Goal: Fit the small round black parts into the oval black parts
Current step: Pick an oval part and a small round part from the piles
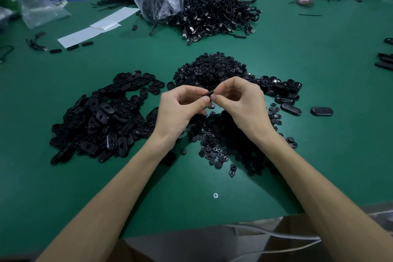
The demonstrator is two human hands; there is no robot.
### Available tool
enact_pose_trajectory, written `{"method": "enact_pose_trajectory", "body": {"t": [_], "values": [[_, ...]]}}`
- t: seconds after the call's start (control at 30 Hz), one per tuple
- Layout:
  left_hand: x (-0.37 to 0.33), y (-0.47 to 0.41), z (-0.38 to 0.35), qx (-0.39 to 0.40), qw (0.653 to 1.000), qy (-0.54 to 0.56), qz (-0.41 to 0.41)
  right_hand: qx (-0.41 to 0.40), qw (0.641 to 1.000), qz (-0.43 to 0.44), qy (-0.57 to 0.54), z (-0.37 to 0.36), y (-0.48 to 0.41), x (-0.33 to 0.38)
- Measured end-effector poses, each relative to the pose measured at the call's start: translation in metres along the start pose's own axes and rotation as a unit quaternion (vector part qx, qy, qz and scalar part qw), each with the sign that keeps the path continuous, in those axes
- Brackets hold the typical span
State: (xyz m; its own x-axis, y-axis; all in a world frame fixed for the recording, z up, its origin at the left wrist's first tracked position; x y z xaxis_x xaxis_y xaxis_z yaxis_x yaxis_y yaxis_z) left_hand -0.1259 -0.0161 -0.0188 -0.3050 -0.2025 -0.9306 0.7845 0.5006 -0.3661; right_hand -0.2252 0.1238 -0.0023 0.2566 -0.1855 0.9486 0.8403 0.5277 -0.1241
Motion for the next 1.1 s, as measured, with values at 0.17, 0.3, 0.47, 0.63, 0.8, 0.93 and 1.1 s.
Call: {"method": "enact_pose_trajectory", "body": {"t": [0.17,0.3,0.47,0.63,0.8,0.93,1.1], "values": [[0.001,0.001,0.000,-0.005,1.000,0.002,0.004,-0.004,0.999,0.025,0.032,-0.002,0.003,0.004],[0.001,0.001,0.000,-0.006,1.000,0.008,0.006,-0.015,0.998,0.043,0.042,-0.002,0.002,0.004],[-0.001,-0.002,0.003,-0.003,1.000,0.022,0.006,-0.013,1.000,0.019,0.001,0.002,-0.002,0.000],[-0.003,-0.001,0.002,0.017,0.999,0.027,0.006,0.059,0.991,-0.060,-0.103,-0.003,-0.005,-0.009],[-0.004,-0.002,0.005,0.036,0.999,0.024,0.009,0.077,0.984,-0.072,-0.146,-0.001,-0.004,-0.008],[-0.003,-0.002,0.007,0.053,0.998,0.011,0.017,0.092,0.980,-0.078,-0.160,-0.002,-0.003,-0.007],[-0.003,-0.005,0.009,0.066,0.998,0.004,0.017,0.100,0.978,-0.083,-0.160,-0.003,-0.002,-0.007]]}}
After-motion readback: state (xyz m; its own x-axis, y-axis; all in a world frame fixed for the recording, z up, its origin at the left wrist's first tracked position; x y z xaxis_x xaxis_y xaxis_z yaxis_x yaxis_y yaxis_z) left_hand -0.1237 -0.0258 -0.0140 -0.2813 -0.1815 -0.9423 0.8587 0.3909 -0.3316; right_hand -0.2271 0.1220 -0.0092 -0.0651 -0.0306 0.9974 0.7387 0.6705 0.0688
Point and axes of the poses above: each hand's wrist, its own y-axis away from the middle knuckle, its own z-axis out of the back of the hand, x = y × z, the point moved 5 cm from there along -y, towards the middle knuckle, and after that the axes turned 12 degrees about -z, right-handed, at the moved point
